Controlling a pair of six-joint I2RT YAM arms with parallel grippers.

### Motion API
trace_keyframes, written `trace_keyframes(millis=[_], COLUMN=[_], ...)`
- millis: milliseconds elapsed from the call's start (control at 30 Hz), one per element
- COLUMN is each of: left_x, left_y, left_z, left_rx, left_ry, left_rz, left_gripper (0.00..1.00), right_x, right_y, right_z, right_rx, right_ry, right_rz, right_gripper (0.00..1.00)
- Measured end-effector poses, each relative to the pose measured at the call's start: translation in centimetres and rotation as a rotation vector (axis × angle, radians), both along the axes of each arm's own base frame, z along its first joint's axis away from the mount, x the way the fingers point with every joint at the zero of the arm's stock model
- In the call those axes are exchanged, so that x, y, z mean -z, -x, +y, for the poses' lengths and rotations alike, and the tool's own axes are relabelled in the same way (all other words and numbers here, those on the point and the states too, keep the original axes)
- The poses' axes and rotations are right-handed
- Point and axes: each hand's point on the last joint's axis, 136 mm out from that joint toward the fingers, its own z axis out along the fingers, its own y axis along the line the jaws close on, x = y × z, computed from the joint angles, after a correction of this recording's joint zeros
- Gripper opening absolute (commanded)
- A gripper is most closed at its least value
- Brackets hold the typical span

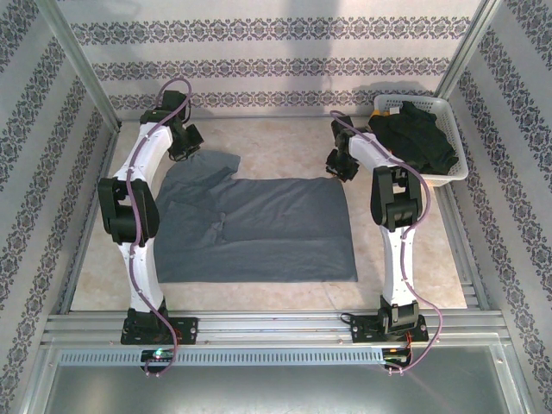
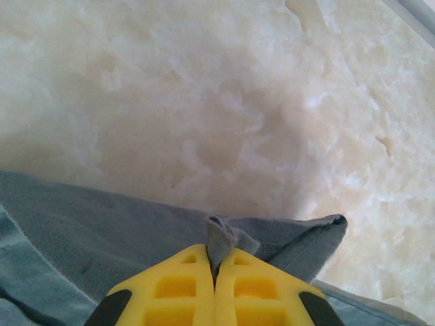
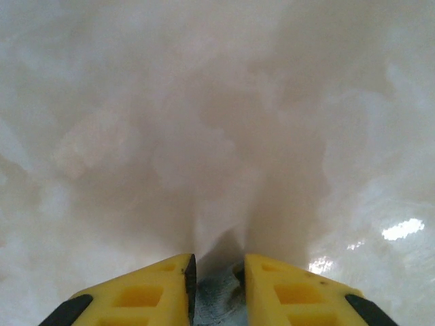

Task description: Fold and stack the t-shirts

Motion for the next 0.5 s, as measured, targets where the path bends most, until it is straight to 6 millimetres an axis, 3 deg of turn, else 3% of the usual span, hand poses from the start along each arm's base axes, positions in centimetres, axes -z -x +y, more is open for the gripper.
trace_keyframes(millis=[167, 333, 500], left_x=[0.11, 0.12, 0.00], left_y=[0.08, 0.08, 0.12], left_z=[0.01, 0.05, 0.25], left_rx=[0.000, -0.001, -0.005], left_ry=[0.000, -0.001, 0.001], left_rz=[0.003, 0.004, 0.002], left_gripper=[0.00, 0.00, 0.00], right_x=[-0.14, -0.22, 0.19], right_y=[-0.22, -0.37, -0.37], right_z=[0.32, 0.73, 0.72], right_rx=[-0.027, -0.053, -0.065], right_ry=[0.009, 0.014, 0.014], right_rz=[0.025, 0.032, 0.013], right_gripper=[0.24, 0.00, 0.00])
